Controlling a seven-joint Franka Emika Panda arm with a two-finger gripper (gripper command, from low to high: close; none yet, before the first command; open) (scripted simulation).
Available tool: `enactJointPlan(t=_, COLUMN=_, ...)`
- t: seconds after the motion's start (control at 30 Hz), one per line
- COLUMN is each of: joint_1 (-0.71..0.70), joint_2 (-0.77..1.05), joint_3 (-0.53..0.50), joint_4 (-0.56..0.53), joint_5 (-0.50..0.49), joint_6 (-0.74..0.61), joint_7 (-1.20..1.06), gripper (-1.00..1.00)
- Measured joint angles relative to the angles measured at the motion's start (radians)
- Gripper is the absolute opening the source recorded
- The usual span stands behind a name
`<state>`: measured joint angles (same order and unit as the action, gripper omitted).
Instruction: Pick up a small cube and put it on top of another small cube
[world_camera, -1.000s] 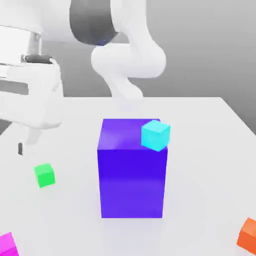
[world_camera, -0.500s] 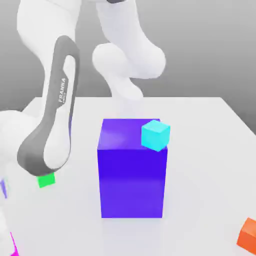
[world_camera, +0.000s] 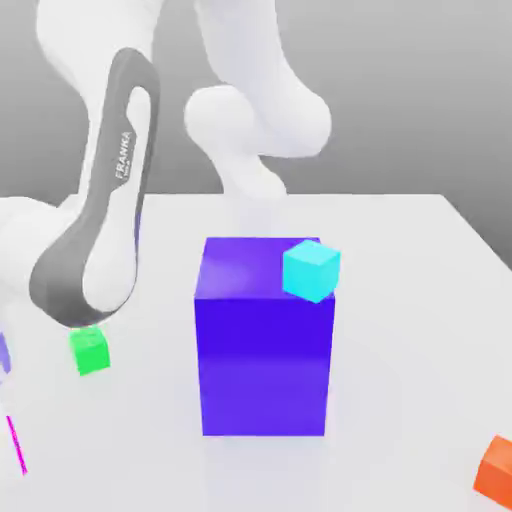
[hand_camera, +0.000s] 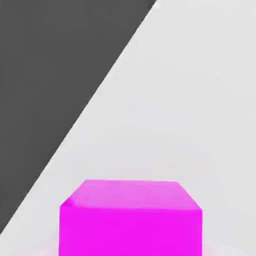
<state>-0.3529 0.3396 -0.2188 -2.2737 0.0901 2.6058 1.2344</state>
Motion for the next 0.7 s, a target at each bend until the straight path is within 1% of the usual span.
enactJointPlan(t=0.13, joint_1=0.011, joint_2=-0.128, joint_3=-0.087, joint_4=-0.145, joint_5=-0.050, joint_6=0.019, joint_7=0.110, gripper=-1.00)
enactJointPlan(t=0.27, joint_1=-0.023, joint_2=-0.261, joint_3=-0.142, joint_4=-0.290, joint_5=-0.129, joint_6=0.037, joint_7=0.243, gripper=-1.00)
enactJointPlan(t=0.4, joint_1=-0.104, joint_2=-0.396, joint_3=-0.157, joint_4=-0.434, joint_5=-0.207, joint_6=0.053, joint_7=0.376, gripper=-1.00)
enactJointPlan(t=0.53, joint_1=-0.164, joint_2=-0.525, joint_3=-0.165, joint_4=-0.577, joint_5=-0.260, joint_6=0.070, joint_7=0.489, gripper=-1.00)
enactJointPlan(t=0.6, joint_1=-0.163, joint_2=-0.502, joint_3=-0.174, joint_4=-0.601, joint_5=-0.242, joint_6=0.116, joint_7=0.490, gripper=-1.00)
enactJointPlan(t=0.7, joint_1=-0.133, joint_2=-0.405, joint_3=-0.186, joint_4=-0.605, joint_5=-0.159, joint_6=0.213, joint_7=0.437, gripper=-1.00)
